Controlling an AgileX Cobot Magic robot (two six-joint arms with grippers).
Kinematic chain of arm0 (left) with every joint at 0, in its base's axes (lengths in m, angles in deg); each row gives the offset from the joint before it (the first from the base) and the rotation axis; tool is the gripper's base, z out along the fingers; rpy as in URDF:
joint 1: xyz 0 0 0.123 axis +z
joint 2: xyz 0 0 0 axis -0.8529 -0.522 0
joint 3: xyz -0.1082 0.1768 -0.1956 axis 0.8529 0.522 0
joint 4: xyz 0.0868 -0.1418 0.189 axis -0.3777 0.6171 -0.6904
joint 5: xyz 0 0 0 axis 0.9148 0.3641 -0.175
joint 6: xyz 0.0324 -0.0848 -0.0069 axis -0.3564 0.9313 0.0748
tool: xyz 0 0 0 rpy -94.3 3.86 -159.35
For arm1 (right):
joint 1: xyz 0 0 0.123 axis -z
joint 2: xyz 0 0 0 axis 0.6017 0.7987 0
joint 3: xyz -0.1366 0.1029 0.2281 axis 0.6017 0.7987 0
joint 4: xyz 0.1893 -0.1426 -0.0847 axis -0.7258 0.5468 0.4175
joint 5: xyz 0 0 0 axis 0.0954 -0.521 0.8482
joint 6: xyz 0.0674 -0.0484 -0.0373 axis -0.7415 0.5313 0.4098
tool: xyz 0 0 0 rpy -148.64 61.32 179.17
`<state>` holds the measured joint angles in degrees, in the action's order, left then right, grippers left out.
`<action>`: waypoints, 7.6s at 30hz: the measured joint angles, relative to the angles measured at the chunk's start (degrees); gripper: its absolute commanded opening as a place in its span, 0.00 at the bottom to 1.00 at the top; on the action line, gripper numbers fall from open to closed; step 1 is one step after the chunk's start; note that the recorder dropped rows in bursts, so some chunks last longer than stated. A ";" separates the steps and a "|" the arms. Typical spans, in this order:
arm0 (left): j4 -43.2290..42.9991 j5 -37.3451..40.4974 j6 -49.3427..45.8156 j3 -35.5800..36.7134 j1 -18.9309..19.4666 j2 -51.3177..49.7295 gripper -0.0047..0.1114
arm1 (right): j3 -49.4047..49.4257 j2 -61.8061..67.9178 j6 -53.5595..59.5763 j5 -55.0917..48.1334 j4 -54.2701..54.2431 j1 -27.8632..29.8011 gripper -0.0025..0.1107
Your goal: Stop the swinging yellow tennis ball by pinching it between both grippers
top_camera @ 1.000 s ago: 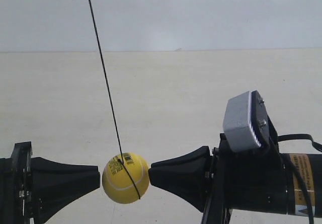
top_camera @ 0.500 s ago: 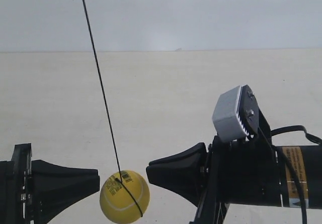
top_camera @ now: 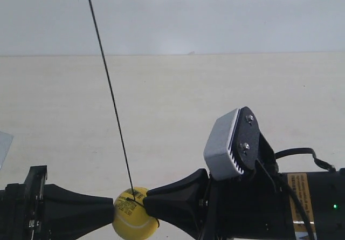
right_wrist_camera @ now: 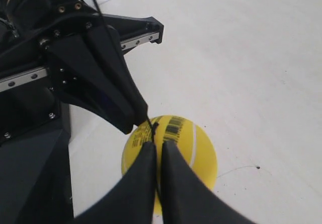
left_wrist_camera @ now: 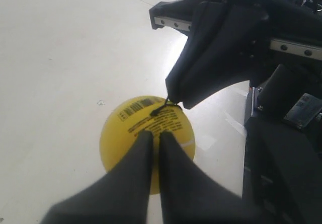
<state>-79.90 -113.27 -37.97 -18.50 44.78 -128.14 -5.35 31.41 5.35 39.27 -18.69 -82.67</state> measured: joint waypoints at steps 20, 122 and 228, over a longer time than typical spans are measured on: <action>0.23 -0.28 -0.63 0.00 0.00 0.00 0.08 | 0.00 0.00 0.00 0.00 0.00 0.00 0.02; -2.28 7.02 0.91 1.24 0.00 0.00 0.08 | 0.00 0.00 -8.30 -4.23 8.54 0.00 0.02; 3.41 9.58 26.75 1.47 0.00 75.11 0.08 | 0.00 -65.42 -9.45 -46.69 1.41 0.00 0.02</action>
<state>-76.49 -103.69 -11.22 -17.04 44.78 -53.04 -5.35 -34.01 -4.10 -7.42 -17.28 -82.67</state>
